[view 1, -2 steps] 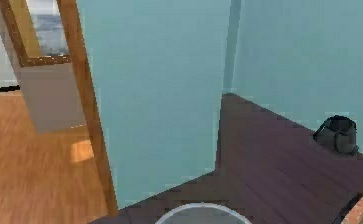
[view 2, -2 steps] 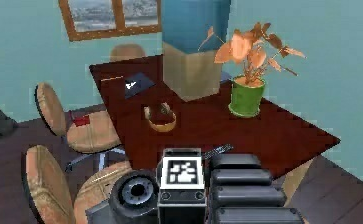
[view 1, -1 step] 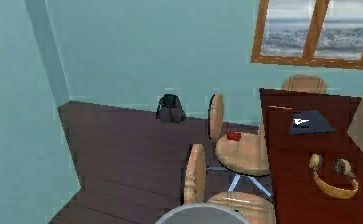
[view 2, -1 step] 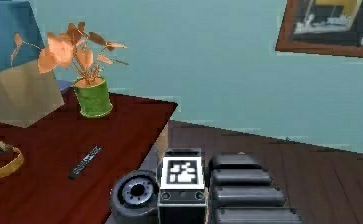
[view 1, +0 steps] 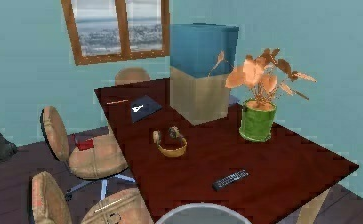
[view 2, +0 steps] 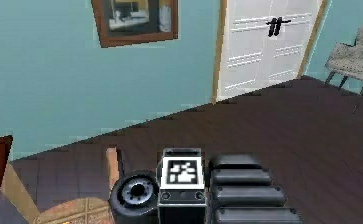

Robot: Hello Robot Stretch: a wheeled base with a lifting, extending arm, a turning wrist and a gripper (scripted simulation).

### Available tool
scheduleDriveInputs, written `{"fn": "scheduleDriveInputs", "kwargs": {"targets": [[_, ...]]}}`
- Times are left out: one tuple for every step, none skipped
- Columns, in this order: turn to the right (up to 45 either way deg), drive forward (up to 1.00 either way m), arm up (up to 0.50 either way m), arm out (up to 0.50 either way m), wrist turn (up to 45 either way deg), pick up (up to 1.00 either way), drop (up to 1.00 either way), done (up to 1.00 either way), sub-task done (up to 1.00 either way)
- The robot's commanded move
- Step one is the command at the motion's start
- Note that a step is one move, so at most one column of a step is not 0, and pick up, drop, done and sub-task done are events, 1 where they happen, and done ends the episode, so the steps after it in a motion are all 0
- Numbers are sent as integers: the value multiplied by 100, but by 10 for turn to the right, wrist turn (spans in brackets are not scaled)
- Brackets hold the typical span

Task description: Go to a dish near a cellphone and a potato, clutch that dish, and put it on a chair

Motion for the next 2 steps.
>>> {"fn": "scheduleDriveInputs", "kwargs": {"targets": [[60, 0, 0, 0, 0, 0, 0, 0, 0], [-450, 0, 0, 0, 0, 0, 0, 0, 0]]}}
